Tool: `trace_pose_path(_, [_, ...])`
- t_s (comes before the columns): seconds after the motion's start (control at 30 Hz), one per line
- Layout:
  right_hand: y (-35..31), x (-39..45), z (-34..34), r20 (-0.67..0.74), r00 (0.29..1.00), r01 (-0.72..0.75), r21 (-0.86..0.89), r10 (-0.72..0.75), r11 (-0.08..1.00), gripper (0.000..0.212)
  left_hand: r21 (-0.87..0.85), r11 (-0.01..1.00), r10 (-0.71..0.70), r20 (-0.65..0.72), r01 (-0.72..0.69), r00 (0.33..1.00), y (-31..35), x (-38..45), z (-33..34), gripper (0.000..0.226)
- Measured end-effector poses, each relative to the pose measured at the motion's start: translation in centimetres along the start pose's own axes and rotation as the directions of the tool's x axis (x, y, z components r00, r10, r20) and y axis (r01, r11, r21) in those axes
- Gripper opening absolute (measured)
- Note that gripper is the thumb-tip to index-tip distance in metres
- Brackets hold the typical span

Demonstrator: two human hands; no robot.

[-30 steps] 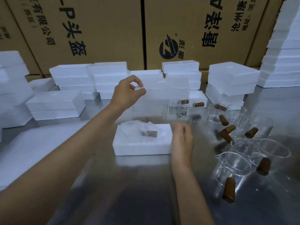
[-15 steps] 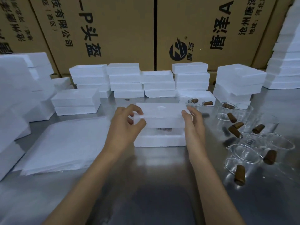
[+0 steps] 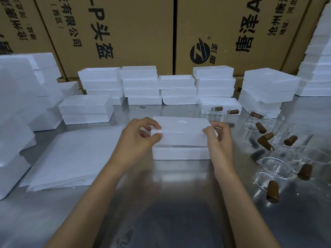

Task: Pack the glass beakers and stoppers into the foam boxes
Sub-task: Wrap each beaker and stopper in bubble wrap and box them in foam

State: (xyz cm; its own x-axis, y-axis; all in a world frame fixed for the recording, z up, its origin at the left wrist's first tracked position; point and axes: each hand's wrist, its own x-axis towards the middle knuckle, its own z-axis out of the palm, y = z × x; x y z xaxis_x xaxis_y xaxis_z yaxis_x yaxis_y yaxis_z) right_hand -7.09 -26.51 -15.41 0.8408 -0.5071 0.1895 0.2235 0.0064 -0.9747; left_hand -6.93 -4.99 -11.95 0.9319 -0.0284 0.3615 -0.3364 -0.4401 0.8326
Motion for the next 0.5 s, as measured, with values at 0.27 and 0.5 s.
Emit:
trace_pose_path(0.27, [0.39, -0.05, -0.09, 0.038, 0.999, 0.004, -0.016, -0.003, 1.0, 0.023, 0.004, 0.999, -0.036, 0.045, 0.036, 0.998, -0.02, -0.17, 0.07, 0.018])
trace_pose_path(0.5, [0.52, -0.26, 0.0, 0.073, 0.997, -0.014, -0.021, 0.015, 1.0, 0.03, -0.209, 0.961, -0.153, 0.135, 0.179, 0.979, -0.51, -0.37, 0.88, 0.004])
